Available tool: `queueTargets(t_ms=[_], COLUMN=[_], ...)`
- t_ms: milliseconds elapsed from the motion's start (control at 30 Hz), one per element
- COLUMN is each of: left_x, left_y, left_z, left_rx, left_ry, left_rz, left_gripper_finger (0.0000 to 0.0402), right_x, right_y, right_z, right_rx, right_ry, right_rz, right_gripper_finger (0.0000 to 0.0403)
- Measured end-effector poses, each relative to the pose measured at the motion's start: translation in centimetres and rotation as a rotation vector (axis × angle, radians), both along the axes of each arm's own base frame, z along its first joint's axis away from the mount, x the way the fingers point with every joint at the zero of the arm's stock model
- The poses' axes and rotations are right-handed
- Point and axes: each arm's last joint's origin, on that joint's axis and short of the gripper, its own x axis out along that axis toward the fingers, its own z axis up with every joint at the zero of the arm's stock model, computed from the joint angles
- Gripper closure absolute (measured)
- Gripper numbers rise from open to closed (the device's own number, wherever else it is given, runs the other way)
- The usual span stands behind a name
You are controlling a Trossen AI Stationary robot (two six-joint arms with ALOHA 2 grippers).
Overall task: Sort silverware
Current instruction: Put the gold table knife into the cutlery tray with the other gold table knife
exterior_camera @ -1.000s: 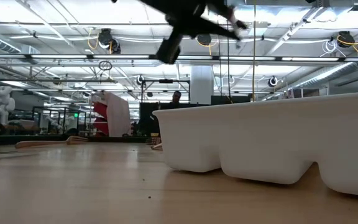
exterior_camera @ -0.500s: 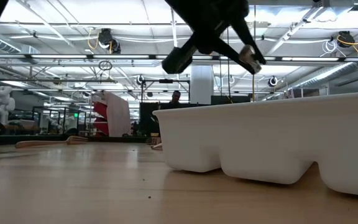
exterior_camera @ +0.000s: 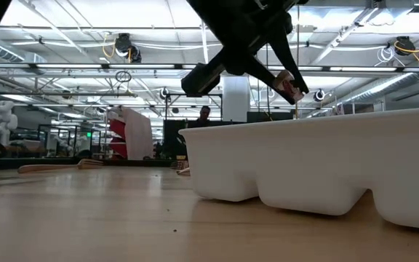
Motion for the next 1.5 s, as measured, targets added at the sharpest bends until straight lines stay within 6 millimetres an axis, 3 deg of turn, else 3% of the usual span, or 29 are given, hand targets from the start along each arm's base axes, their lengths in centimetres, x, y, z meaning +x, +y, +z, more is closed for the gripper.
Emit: queueTargets(t_ms=[300, 600, 733, 1167, 1500], left_x=[0.8, 2.5, 2.3, 2.4, 3.0], left_y=[-0.9, -1.5, -1.4, -1.3, -1.9], left_z=[0.5, -1.6, -1.9, -1.7, -3.1], left_rx=[0.070, 0.054, 0.068, 0.072, 0.065], left_ry=[-0.008, 0.054, 0.120, 0.104, 0.090], left_rz=[-0.090, -0.151, -0.150, -0.144, -0.155], left_gripper_finger=[0.0364, 0.0364, 0.0364, 0.0364, 0.0364], right_x=[0.0, 0.0, 0.0, 0.0, 0.0], right_y=[0.0, 0.0, 0.0, 0.0, 0.0], right_z=[0.0, 0.0, 0.0, 0.0, -0.1], right_rx=[-0.023, -0.029, -0.029, -0.035, -0.040], right_ry=[0.002, 0.001, 0.003, 0.004, 0.008], right_rz=[0.010, 0.008, 0.008, 0.011, 0.012], right_gripper_finger=[0.0236, 0.0236, 0.0236, 0.0236, 0.0236])
